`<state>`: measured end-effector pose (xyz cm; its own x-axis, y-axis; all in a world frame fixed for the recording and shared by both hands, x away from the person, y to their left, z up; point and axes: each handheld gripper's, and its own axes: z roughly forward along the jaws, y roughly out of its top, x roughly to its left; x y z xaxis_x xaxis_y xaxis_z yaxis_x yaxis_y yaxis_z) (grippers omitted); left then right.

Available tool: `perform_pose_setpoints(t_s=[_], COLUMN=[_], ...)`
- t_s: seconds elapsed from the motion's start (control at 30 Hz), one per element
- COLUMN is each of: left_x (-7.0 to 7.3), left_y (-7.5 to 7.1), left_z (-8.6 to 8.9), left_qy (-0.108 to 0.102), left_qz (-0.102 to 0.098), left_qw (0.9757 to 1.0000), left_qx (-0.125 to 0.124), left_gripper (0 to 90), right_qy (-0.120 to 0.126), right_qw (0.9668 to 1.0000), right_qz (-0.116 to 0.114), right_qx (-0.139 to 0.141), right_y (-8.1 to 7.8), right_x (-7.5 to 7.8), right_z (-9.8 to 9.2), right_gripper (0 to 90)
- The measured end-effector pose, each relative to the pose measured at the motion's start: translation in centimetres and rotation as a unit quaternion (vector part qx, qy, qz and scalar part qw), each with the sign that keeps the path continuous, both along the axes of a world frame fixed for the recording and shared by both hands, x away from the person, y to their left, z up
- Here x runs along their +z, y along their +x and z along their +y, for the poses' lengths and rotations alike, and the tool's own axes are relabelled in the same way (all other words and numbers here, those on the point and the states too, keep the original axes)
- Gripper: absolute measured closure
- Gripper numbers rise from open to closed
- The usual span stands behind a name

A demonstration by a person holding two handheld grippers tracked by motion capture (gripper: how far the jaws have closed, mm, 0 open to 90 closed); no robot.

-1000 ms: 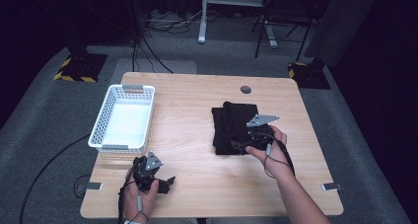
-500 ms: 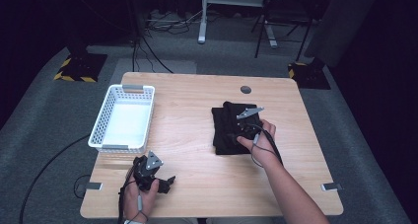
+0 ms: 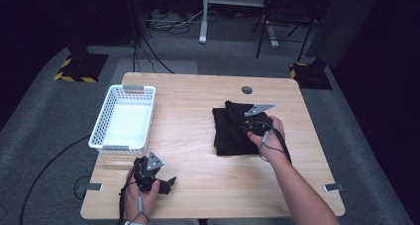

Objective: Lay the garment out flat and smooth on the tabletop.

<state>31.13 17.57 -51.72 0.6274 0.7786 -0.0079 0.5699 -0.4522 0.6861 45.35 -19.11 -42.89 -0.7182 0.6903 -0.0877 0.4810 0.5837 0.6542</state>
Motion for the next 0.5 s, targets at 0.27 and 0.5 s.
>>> perform_pose_setpoints(t_s=[0.27, 0.5], left_x=[0.0, 0.0], left_y=[0.0, 0.1], left_z=[0.0, 0.0], left_qy=[0.0, 0.0], left_qz=[0.0, 0.0], left_qw=[1.0, 1.0], left_qx=[0.0, 0.001], left_gripper=[0.3, 0.3], right_qy=[0.035, 0.062], right_qw=[0.9985, 0.9944], right_qz=[-0.024, -0.03], right_qx=[-0.034, -0.081], right_y=[-0.5, -0.8], right_x=[2.5, 3.7], right_z=[-3.7, -7.4], right_gripper=[78.0, 77.8])
